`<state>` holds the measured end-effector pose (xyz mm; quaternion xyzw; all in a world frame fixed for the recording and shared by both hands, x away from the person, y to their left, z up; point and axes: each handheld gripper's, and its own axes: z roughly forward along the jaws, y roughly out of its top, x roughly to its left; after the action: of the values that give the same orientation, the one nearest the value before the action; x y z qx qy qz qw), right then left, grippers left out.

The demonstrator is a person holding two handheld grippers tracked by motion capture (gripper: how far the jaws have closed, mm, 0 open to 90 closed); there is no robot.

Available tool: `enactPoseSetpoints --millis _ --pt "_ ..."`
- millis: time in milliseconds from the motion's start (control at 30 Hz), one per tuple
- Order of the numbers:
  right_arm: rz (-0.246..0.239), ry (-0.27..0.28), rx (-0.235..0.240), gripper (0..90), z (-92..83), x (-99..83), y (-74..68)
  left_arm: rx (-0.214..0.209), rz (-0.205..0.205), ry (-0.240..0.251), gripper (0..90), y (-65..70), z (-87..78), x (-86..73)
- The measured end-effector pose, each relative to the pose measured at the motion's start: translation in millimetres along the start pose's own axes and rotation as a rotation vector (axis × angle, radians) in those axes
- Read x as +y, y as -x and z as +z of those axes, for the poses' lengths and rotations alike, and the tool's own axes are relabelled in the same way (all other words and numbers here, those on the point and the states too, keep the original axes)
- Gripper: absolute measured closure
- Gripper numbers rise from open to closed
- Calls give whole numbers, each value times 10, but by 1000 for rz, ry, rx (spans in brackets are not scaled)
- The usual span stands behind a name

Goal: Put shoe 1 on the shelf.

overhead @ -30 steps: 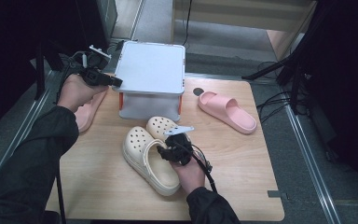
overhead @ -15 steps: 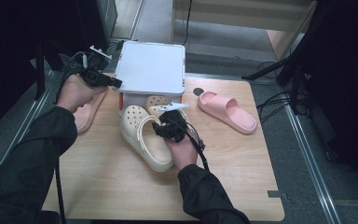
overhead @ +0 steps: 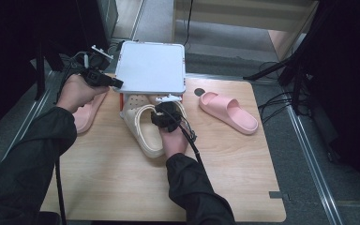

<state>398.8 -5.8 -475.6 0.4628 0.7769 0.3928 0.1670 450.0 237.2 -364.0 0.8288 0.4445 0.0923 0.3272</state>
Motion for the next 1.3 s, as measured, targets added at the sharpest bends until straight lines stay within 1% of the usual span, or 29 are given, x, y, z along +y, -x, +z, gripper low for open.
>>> enactPoseSetpoints --millis 100,233,267,367,467,567,600,633,733,900,967,1033,1100,1200,1233,1300 --pt "44 -1 0 654 77 9 4 3 -1 -1 887 3 2 3" --pt "65 12 -27 654 150 22 -2 0 -3 1 887 -5 4 5" --pt "66 11 -34 653 168 30 -9 -2 -6 0 887 -6 4 7" --pt "61 7 -55 653 214 57 -33 2 5 -7 888 -3 2 12" --pt "72 15 -69 651 258 79 -43 2 7 -10 888 -2 3 16" --pt "57 10 -89 647 322 71 -66 -4 2 -5 887 -9 4 12" --pt "56 17 -98 646 328 62 -76 -4 -2 -2 887 -10 5 10" --pt "67 22 -94 644 329 57 -74 -6 -3 -2 887 -14 5 9" --pt "75 24 -84 633 329 45 -58 -7 -3 -3 887 -14 4 9" --pt "42 24 -70 591 304 -1 -56 -10 -2 -2 887 -14 6 9" --pt "39 33 -65 569 282 -5 -58 -7 2 -5 886 -12 5 12" --pt "44 37 -52 529 255 1 -40 -8 4 -7 886 -10 5 13" --pt "66 32 -23 501 234 15 -4 -3 4 -7 886 -8 5 15" --pt "88 15 21 499 191 24 43 -17 -6 -7 885 -21 9 16" --pt "89 5 35 500 178 25 46 -12 -1 -7 886 -21 10 19" --pt "56 -2 28 510 143 26 41 -10 -3 -5 886 -7 17 23"
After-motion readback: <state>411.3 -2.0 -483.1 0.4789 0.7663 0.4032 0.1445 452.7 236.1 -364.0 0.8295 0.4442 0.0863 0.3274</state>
